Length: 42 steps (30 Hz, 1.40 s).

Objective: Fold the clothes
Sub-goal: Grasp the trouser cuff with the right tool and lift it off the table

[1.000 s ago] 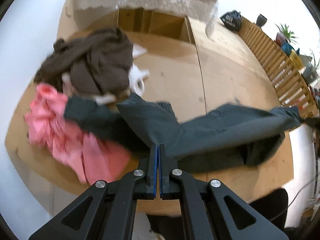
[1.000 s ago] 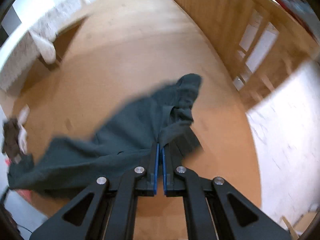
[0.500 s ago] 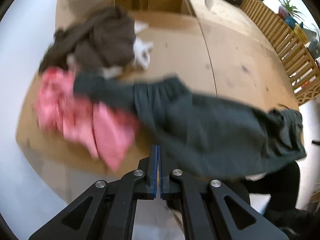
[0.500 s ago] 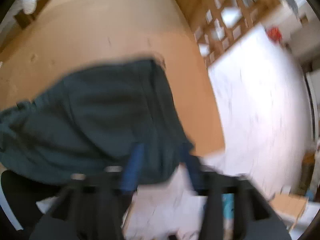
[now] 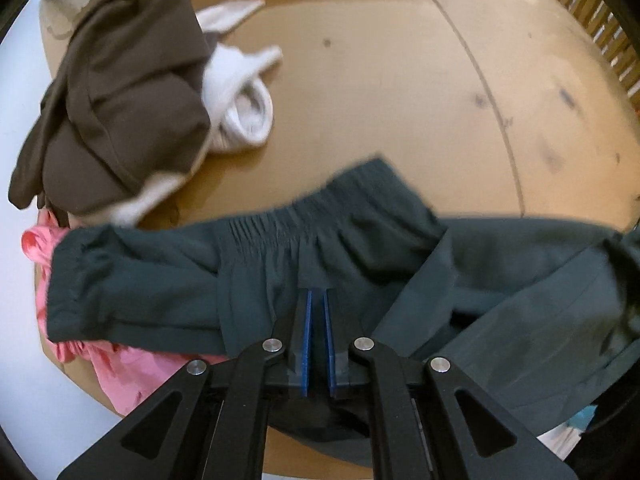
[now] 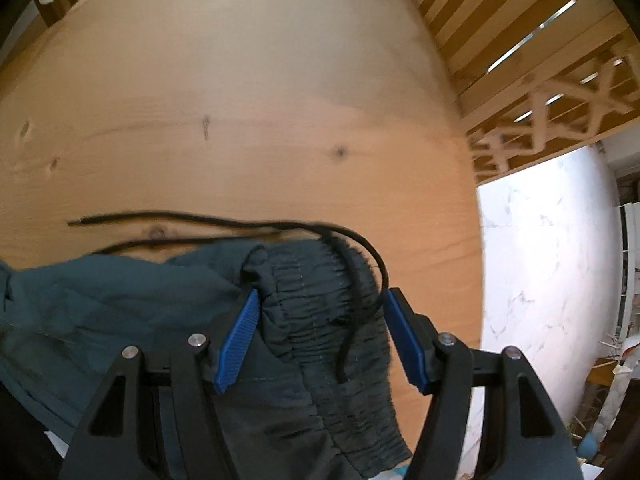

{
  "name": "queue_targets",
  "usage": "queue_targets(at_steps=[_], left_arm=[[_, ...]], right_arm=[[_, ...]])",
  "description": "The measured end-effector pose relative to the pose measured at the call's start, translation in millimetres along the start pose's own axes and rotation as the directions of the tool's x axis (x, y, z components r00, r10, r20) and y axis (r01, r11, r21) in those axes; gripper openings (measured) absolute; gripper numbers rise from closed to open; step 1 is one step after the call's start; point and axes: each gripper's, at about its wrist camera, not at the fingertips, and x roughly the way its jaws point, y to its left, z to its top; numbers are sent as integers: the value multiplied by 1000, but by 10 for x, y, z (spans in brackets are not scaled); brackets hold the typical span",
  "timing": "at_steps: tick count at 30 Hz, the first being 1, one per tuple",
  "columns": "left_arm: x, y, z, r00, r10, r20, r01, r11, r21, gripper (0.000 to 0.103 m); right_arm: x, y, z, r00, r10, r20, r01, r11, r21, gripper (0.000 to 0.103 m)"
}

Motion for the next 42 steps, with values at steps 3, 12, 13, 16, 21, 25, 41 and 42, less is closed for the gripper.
queue_targets(at_steps=[3, 12, 13, 16, 21, 25, 41, 42], left_arm=[[114, 9, -128, 1000, -2, -30, 2, 1000, -1, 3], [101, 28, -324, 1000, -5, -19, 5, 1000, 1, 0], [87, 49, -348, 1000, -1, -15, 1, 1000, -4, 0], [22, 163, -477, 1000, 5, -13, -6, 1000, -27, 0], [-131, 440, -858, 999, 1, -33, -3, 997, -74, 0], [-287, 593, -1052, 999, 11, -34, -13, 997, -81, 0], [-362, 1629, -235, 994, 111, 0, -106, 949, -297, 29], [-361, 1641, -220, 994, 108, 2, -102, 947, -304, 30]], right_arm=[[46, 33, -37, 1000, 21, -11, -22, 1000, -11, 63], [30, 175, -160, 998, 53, -15, -53, 997, -60, 35], [-23, 188, -179, 999, 48, -4, -48, 997, -64, 32], [-216, 140, -295, 999, 25, 23, -24, 999, -47, 29], [-396, 92, -628, 1000, -21, 8, 21, 998, -51, 29], [-539, 54, -894, 998, -58, -3, 58, 997, -54, 29], [-267, 66, -726, 993, -121, -13, 119, 987, -103, 29], [-249, 68, -713, 992, -125, -13, 123, 987, -107, 29]])
